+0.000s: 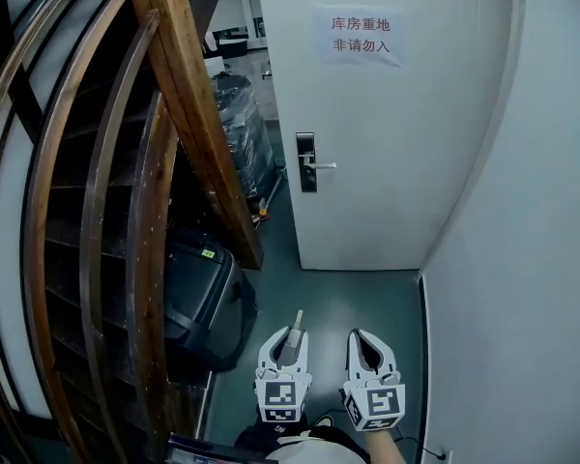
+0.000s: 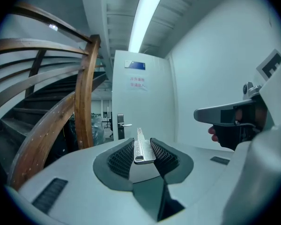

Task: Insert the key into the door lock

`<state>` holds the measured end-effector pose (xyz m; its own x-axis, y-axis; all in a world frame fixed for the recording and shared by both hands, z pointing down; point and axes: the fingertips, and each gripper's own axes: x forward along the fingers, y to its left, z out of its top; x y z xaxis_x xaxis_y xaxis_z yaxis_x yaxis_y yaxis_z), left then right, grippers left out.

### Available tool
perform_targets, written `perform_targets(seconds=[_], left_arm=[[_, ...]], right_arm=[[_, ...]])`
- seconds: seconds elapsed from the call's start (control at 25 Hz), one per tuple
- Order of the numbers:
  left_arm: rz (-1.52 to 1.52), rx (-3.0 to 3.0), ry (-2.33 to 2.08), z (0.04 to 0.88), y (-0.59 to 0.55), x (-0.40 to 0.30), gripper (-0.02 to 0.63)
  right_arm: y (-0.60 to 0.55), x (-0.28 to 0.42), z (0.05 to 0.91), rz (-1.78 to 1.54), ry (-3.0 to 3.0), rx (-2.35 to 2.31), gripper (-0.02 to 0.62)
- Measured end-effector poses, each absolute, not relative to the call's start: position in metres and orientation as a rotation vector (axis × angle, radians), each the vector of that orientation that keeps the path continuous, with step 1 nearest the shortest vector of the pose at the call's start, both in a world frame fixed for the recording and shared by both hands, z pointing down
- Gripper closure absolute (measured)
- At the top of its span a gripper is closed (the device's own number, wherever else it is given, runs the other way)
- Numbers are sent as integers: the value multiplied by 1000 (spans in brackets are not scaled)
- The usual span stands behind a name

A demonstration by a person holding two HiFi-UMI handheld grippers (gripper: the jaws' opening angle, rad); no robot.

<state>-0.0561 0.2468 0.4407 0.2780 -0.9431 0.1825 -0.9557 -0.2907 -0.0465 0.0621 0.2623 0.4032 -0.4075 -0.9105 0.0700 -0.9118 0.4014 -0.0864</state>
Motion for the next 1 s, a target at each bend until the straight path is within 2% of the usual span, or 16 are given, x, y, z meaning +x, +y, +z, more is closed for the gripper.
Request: perform_targets(seconds=[0.68,1.0], left_arm=[[280,2479,-1753,455,61,-94,489],[334,2461,-1715,477,5,-97,489]], right_arm=[[94,28,413,184,-2519,1776,591],[54,26,433,245,-2468,1776,589]])
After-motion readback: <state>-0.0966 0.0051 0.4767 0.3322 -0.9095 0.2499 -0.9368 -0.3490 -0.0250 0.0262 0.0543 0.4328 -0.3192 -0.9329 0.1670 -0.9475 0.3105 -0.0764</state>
